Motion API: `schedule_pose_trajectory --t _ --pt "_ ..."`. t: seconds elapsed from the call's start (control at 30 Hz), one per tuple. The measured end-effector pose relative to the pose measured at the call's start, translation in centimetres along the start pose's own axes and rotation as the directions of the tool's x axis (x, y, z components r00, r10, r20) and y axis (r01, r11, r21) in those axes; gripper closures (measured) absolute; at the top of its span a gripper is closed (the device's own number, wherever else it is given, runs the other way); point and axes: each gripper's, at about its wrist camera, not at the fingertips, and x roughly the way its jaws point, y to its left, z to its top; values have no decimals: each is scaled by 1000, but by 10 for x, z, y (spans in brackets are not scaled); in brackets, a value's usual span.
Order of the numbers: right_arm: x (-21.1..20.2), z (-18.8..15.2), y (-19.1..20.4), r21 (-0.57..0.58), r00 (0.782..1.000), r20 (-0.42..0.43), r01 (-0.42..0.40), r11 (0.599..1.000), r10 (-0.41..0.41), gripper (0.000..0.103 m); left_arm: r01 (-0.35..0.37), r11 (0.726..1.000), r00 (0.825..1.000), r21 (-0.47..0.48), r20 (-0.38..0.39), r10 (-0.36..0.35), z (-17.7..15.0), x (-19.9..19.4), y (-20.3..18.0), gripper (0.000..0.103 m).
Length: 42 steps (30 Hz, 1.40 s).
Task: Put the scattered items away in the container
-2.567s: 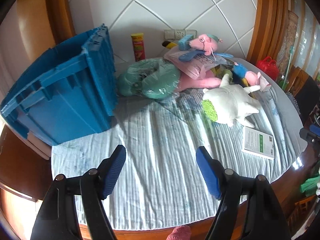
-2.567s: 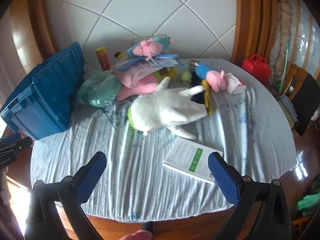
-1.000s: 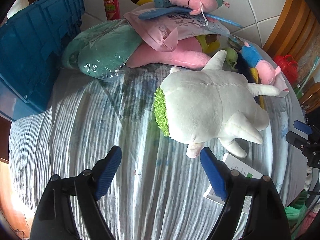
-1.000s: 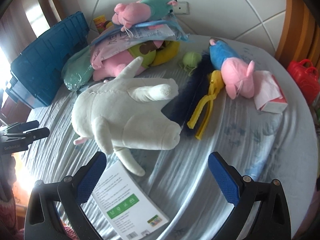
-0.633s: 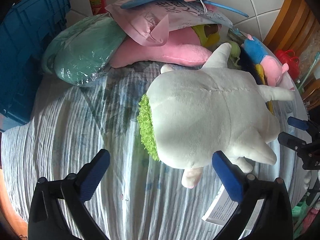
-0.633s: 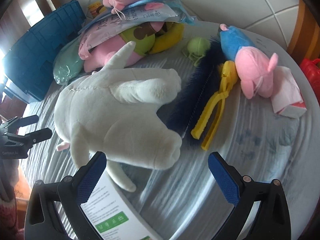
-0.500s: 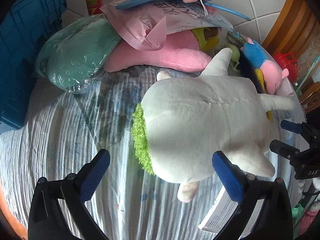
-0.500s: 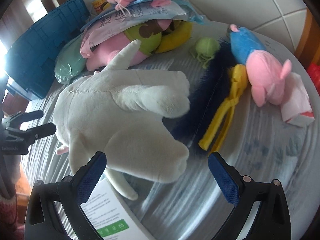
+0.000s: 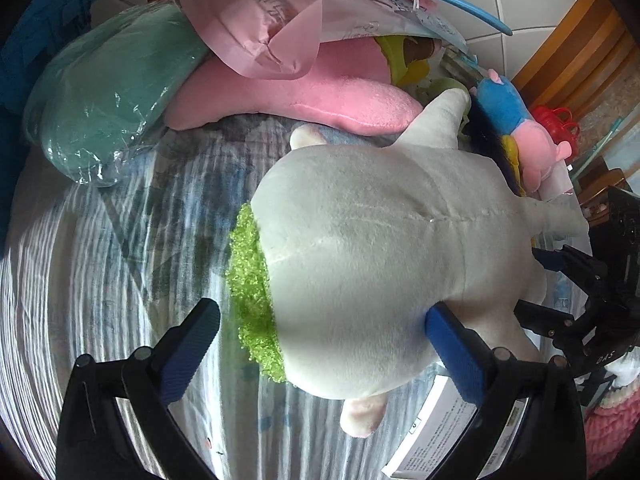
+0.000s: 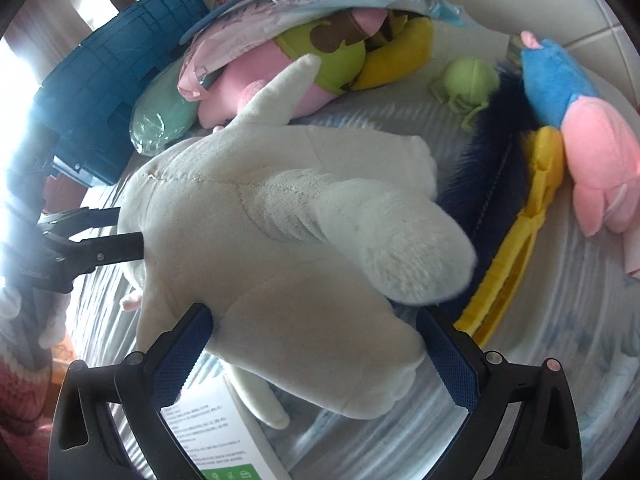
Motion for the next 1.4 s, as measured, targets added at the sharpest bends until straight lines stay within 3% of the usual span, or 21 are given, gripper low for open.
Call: schedule_pose_trajectory --t 0.4,0.47,0.53,0.63,0.77,1.0,1.03,1.07,1.13,1.2,1.23,1.3,1.33,1.37,1.4 --pt "6 -6 -4 8 998 46 -38 999 37 0 103 992 993 -72 71 -98 -7 9 10 0" --pt "11 -6 -5 19 997 37 -65 998 64 0 128 988 989 -82 89 -121 -7 8 9 9" --pt "19 -4 -3 23 996 14 -90 996 89 0 116 991 988 -72 109 -108 -8 3 5 20" --pt "12 -6 9 -6 998 40 -40 999 41 1 89 995 988 -53 129 -82 -11 -6 0 27" --pt "-3 -11 26 -49 996 82 36 998 -32 15 55 998 987 -21 151 -52 -16 -22 -9 31" --pt "-35 -20 55 -110 990 140 43 993 -27 22 28 999 976 21 213 -32 -27 -65 -24 33" --pt "-39 -20 60 -121 989 149 40 992 -22 32 18 999 973 42 228 -27 -29 -74 -29 41" --pt "-44 -20 65 -131 987 158 38 991 -17 60 17 998 973 56 231 -29 -30 -80 -33 46" --pt "-54 -21 74 -152 984 176 34 988 -6 93 2 998 981 57 193 -13 -30 -83 -41 47" --pt "-58 -20 82 -159 981 193 52 986 -21 93 -37 998 984 44 175 29 -32 -82 -43 47" --pt "-56 -17 85 -149 978 201 82 985 -51 86 -50 998 983 34 176 43 -34 -83 -41 47" --pt "-59 -20 82 -114 975 213 83 990 -57 46 -57 998 984 19 170 53 -38 -83 -33 43" --pt "-62 -22 80 -105 974 218 79 991 -55 11 -72 997 984 15 167 68 -40 -82 -29 33" --pt "-65 -26 78 -107 974 220 77 991 -52 1 -87 996 983 11 164 84 -42 -81 -24 29" --pt "-67 -28 76 -111 976 213 77 991 -52 1 -90 996 983 -2 163 89 -42 -81 -18 26"
